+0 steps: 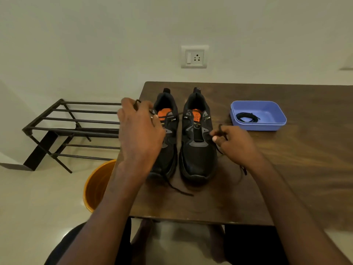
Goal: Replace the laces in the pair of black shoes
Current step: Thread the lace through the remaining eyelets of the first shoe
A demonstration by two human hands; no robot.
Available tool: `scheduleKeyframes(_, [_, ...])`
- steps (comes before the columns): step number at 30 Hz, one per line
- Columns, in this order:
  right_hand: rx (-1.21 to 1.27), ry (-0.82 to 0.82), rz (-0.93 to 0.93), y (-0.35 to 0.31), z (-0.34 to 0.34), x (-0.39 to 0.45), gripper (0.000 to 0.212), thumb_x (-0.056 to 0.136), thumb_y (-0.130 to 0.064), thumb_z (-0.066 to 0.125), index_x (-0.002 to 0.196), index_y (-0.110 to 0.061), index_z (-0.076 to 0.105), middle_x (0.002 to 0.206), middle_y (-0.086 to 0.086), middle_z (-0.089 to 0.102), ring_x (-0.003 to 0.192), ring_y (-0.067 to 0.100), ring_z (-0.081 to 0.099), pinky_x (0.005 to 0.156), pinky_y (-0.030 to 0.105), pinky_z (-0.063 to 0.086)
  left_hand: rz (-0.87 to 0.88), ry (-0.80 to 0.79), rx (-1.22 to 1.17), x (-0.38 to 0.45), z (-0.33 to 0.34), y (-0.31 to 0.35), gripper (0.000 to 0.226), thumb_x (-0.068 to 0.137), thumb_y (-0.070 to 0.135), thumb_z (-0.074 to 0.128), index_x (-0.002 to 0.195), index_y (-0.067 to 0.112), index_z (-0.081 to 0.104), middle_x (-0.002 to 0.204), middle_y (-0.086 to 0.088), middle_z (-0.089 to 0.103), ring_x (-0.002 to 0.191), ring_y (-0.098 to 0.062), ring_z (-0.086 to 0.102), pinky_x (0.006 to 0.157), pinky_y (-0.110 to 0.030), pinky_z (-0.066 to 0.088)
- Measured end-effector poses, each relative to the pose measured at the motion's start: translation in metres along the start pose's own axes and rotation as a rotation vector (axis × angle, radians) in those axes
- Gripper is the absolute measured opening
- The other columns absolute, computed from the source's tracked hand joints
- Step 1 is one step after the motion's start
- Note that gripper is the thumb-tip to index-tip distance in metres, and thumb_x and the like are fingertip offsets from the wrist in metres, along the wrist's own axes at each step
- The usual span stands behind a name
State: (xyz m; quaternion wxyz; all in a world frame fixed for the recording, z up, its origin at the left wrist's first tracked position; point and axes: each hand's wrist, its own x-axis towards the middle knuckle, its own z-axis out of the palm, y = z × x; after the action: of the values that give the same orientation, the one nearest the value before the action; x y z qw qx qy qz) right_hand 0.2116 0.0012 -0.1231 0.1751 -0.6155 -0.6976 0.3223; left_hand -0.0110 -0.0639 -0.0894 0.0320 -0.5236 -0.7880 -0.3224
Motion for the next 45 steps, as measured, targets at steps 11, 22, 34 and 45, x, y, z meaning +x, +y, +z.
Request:
scheduleKeyframes(11, [0.111, -0.041, 0.016, 0.009, 0.003, 0.004, 0.012, 0.096, -0.016, 0.068, 0.087, -0.021, 0.065, 0.092, 0.001, 0.068, 0.090, 0.016, 0.063, 0.077, 0.035, 0.051, 0.535, -0.451, 0.153, -0.015, 0.045, 0.019, 0.069, 0.089, 0.061, 0.067, 0.150, 0.039, 0.042, 0.166, 0.010, 0.030, 0.156, -0.012, 0.021, 0.122, -0.056, -0.015])
scheduleKeyframes(22, [0.317, 0.131, 0.029, 0.009, -0.015, -0.005, 0.010, 0.100, -0.027, 0.066, 0.097, -0.021, 0.073, 0.089, 0.002, 0.074, 0.084, 0.018, 0.068, 0.074, 0.030, 0.054, 0.328, -0.446, 0.139, -0.016, 0.038, 0.021, 0.057, 0.091, 0.066, 0.062, 0.140, 0.041, 0.044, 0.113, 0.014, 0.068, 0.121, -0.016, 0.058, 0.115, -0.051, 0.011])
scheduleKeyframes(34, [1.926, -0.231, -0.090, -0.041, -0.001, -0.015, 0.024, 0.105, -0.016, 0.044, 0.115, -0.007, 0.064, 0.117, 0.013, 0.073, 0.128, 0.029, 0.063, 0.105, 0.037, 0.053, 0.014, -0.743, -0.986, -0.024, 0.025, 0.025, 0.043, 0.105, 0.045, 0.042, 0.128, 0.016, 0.064, 0.101, -0.003, 0.078, 0.098, -0.014, 0.074, 0.090, -0.024, 0.055])
scheduleKeyframes(45, [0.083, 0.381, 0.245, 0.027, -0.015, -0.001, 0.064, 0.099, -0.064, 0.048, 0.069, -0.011, 0.067, 0.067, 0.007, 0.069, 0.067, 0.025, 0.067, 0.065, 0.037, 0.051, -0.022, -0.553, -0.996, -0.006, 0.029, 0.004, 0.016, 0.109, 0.013, 0.047, 0.110, 0.009, 0.063, 0.077, -0.005, 0.072, 0.060, -0.016, 0.060, 0.060, -0.019, 0.051])
